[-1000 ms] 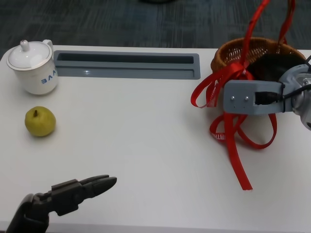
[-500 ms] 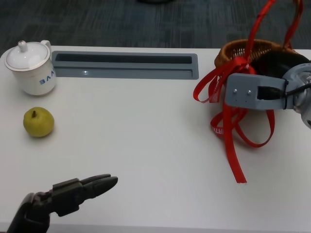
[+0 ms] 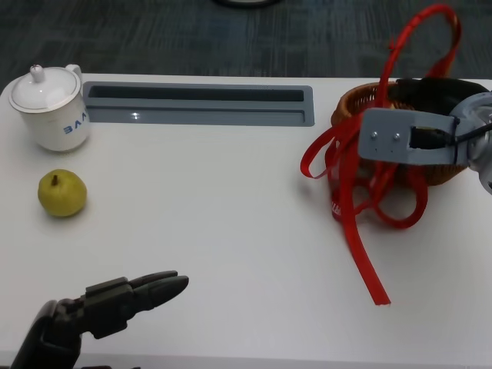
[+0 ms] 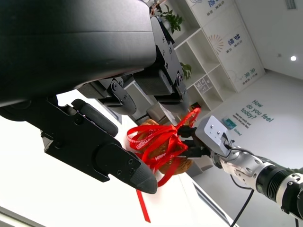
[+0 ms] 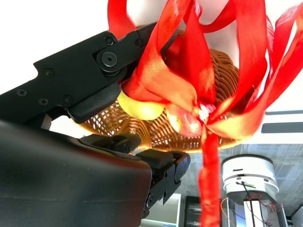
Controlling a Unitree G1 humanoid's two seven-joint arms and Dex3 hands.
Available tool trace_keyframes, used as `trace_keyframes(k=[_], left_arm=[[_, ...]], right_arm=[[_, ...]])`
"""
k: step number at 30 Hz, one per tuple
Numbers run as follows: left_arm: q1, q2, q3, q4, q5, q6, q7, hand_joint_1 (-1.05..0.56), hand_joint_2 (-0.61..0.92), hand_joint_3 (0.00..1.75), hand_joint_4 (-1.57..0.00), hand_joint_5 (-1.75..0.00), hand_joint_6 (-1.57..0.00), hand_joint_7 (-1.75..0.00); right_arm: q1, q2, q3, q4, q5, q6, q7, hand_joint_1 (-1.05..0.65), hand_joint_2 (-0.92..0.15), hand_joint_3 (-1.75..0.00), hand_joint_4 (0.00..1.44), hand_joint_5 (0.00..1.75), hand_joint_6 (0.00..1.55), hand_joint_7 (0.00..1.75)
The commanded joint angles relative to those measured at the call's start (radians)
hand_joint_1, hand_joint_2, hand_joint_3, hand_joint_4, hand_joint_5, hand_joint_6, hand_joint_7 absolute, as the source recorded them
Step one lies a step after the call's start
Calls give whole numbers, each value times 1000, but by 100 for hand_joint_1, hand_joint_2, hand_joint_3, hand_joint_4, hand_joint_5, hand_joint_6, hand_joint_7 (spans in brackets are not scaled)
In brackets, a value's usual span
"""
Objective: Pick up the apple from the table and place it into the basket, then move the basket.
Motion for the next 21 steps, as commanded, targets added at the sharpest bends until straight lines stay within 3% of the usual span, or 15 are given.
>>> trace_keyframes(k=[1, 11, 21], left_arm=[[3, 17, -1, -6, -7, -6, 4, -51, 73, 0, -76, 0, -75, 0], [0, 21, -11, -16, -15, 1, 1, -51, 73, 0, -75, 0, -75, 0], [-17, 35, -27, -12, -31, 12, -10, -50, 73, 0, -74, 0, -75, 0]], right_arm=[[-20, -13, -11, -8, 17, -8, 5, -97, -74, 0, 16, 0, 9, 0], [-30, -20, -15, -9, 18, 2, 65, -104, -79, -1, 5, 0, 5, 0], [-21, -51, -28, -16, 41, -21, 170, -105, -78, 0, 9, 1, 11, 1]])
